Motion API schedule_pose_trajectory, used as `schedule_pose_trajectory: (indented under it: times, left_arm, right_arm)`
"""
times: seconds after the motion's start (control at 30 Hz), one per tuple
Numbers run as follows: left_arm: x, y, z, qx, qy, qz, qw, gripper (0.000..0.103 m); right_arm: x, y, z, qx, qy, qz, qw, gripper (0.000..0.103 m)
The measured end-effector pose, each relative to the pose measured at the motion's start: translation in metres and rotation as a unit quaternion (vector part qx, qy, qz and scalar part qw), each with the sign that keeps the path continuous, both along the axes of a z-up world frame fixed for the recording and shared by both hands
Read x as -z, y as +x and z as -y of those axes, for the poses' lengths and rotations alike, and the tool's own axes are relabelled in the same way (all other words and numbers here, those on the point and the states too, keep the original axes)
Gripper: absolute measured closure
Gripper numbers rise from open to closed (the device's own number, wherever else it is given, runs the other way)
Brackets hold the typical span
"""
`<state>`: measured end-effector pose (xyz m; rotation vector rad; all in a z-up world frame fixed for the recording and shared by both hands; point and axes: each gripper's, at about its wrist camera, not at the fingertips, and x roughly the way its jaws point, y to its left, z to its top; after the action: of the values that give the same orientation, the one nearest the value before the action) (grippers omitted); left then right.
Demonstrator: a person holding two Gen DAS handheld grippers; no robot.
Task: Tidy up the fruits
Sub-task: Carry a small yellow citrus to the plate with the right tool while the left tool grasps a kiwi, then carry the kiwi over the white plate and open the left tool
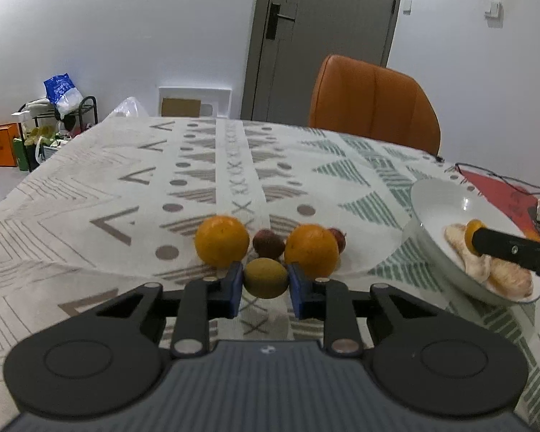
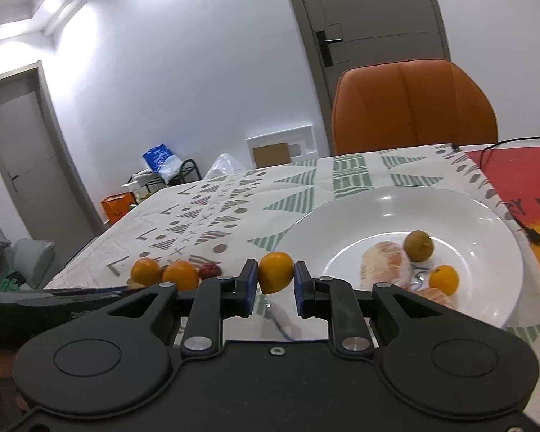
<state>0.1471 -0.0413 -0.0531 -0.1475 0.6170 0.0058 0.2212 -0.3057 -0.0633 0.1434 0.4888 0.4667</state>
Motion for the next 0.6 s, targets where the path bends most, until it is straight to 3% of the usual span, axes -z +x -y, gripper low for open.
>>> schedule_pose_trajectory:
  times: [0.2,0.33,0.4,0.47,0.53,0.6]
  left_arm:
    - [-0.008,-0.001,0.004,0.007,-0.005,0.012,0.9999,0.077]
    - [-0.012,-0.003,0.009,0.014,-0.007,0.019,0.9997,0.077]
    - [-0.014,-0.003,0.011,0.017,-0.008,0.021,0.9996,0.077]
    - [-0.015,-0.003,0.013,0.02,-0.008,0.022,0.9995,0.077]
    - [-0.016,-0.003,0.017,0.024,-0.008,0.022,0.9994,0.077]
    - [-0.018,-0.003,0.021,0.029,-0.007,0.023,0.9993,0.077]
  right_arm:
    - [-0.001,0.002,0.008,0.024,-0.005,0.006,1.0,0.083]
    - [0.0,0.003,0.013,0.038,-0.004,0.009,0.999,0.071]
    - [0.0,0.002,0.014,0.043,-0.008,0.008,0.999,0.054]
    - [-0.001,0.0,0.016,0.055,-0.012,0.013,0.998,0.019]
    - [-0.004,-0.007,0.02,0.067,-0.015,0.027,0.997,0.003]
    - [-0.006,-0.01,0.022,0.076,-0.025,0.031,0.996,0.0]
